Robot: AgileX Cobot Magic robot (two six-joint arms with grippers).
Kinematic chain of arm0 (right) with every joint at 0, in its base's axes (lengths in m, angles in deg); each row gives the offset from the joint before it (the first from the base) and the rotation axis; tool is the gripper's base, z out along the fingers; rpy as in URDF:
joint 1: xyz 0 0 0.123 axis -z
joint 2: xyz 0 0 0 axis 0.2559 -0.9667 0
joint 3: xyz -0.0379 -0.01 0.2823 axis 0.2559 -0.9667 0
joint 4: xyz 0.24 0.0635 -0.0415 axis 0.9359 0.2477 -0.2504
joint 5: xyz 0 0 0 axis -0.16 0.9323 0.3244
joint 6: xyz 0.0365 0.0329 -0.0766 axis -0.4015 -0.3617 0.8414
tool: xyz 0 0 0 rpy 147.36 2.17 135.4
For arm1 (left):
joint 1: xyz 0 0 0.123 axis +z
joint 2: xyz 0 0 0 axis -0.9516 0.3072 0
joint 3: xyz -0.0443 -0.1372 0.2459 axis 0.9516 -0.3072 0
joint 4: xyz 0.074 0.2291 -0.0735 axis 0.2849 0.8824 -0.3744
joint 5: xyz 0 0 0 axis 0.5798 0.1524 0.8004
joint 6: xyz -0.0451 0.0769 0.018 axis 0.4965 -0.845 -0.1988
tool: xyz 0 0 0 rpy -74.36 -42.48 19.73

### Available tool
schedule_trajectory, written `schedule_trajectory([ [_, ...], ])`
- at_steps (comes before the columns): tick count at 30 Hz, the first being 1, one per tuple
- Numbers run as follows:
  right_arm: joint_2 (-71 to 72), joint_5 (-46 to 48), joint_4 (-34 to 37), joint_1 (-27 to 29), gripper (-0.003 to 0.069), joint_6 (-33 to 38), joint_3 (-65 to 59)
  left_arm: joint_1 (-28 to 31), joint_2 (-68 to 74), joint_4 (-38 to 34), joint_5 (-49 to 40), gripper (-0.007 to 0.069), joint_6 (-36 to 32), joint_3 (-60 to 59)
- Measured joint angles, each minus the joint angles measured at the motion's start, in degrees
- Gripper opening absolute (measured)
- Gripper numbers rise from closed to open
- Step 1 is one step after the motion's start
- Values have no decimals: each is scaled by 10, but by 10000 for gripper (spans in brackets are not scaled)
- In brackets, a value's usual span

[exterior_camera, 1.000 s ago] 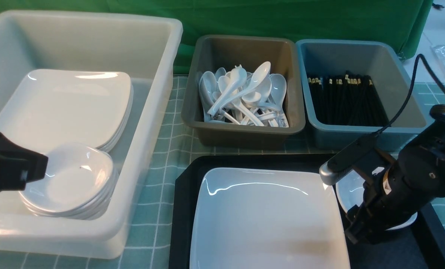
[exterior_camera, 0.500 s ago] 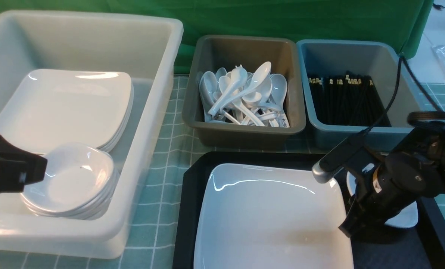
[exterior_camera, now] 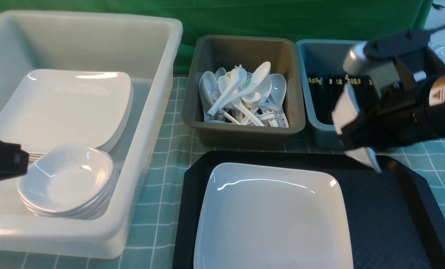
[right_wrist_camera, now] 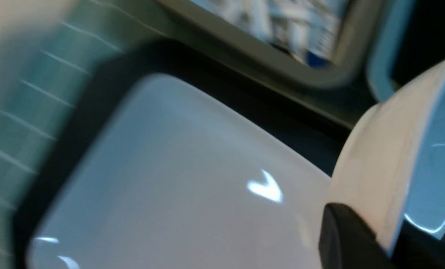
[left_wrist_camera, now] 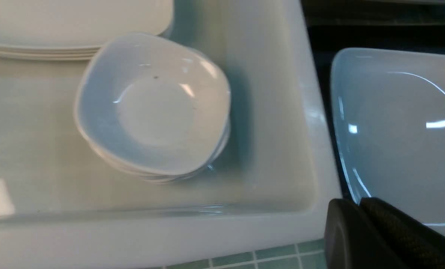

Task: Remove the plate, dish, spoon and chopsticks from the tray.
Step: Use the right arm to put the small plate into the large storage box on the left

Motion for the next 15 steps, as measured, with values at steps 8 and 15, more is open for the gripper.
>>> schedule_trajectory([
  [8,-109,3,179,-142,64,153,164,0,0,83,-32,13,90,0],
  [15,-268,3,179,-238,64,167,331,0,-2,70,-32,13,94,0],
])
